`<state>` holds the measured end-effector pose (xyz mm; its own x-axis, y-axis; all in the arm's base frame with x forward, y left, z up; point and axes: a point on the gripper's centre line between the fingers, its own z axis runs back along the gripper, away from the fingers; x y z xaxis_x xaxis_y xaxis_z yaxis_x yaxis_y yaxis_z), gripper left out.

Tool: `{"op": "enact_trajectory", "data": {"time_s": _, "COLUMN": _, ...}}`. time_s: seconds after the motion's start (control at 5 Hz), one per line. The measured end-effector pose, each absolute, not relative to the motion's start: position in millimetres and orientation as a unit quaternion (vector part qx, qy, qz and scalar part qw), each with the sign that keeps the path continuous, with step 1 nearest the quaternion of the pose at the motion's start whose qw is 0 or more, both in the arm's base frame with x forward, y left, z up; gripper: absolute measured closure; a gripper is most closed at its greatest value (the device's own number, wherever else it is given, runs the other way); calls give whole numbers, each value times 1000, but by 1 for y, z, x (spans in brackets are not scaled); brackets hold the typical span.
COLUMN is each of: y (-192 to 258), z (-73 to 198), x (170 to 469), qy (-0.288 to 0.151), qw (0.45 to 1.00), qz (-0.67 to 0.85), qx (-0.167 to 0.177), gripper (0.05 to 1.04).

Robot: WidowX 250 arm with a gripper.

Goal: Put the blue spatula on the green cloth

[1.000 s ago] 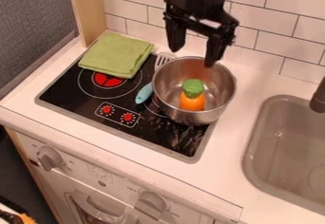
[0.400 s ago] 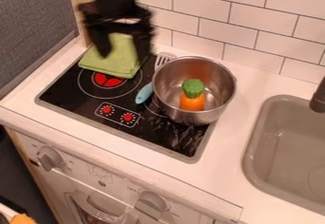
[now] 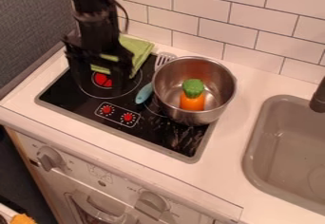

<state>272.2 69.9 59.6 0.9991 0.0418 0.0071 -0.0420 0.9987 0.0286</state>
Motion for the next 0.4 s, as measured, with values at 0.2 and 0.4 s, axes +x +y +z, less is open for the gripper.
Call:
{"op": "enact_trajectory", "data": {"time_s": 0.2, "y": 64, "z": 41, "x": 269, "qy": 15, "qw": 1000, "qz": 22, "qx": 16, "gripper": 83}}
{"op": "enact_trajectory", "data": {"time_s": 0.4, "y": 60, "z": 35, "x": 272, "qy": 15, "qw": 999, "qz": 27, "qx": 16, "gripper": 83}}
